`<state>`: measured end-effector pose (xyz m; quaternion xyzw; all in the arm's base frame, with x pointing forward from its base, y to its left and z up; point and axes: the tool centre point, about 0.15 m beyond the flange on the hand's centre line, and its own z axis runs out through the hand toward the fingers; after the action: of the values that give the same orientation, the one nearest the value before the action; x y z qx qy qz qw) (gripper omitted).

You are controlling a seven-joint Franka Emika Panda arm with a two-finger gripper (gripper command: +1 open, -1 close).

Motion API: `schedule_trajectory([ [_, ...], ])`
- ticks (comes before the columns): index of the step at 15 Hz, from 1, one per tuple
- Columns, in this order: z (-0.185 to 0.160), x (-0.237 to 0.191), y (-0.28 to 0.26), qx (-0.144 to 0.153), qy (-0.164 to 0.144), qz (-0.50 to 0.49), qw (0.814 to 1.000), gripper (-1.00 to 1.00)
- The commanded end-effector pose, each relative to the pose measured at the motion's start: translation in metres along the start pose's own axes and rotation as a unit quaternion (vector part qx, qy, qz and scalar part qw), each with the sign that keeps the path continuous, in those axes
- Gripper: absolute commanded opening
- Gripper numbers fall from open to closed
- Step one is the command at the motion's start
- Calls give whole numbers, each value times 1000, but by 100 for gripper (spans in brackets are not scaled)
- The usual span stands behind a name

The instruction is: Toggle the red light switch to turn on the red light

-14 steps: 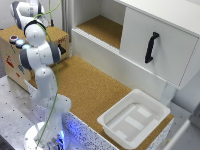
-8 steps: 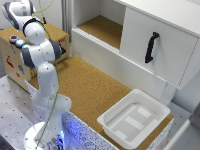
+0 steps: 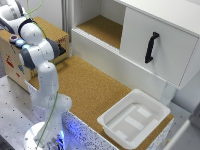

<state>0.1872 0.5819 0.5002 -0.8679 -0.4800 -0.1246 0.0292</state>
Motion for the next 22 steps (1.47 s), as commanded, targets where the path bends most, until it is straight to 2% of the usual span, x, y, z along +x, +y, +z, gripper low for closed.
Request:
schedule_trajectory([
  [1, -19, 39, -26, -18, -90, 11, 996, -100],
  [2, -19, 34, -30, -27, -93, 10, 995, -100],
  [5, -15, 15, -39, -18, -104, 8, 994, -100],
  [7, -9, 13, -32, -2, -97, 28, 995, -100],
  [10, -8, 17, -31, 7, -87, 28, 996, -100],
  [14, 2, 18, -33, 8, -102, 11, 995, -100],
  [19, 26, 24, -32, 33, -121, 6, 992, -100],
  [22, 42, 26, -30, 38, -131, 6, 991, -100],
])
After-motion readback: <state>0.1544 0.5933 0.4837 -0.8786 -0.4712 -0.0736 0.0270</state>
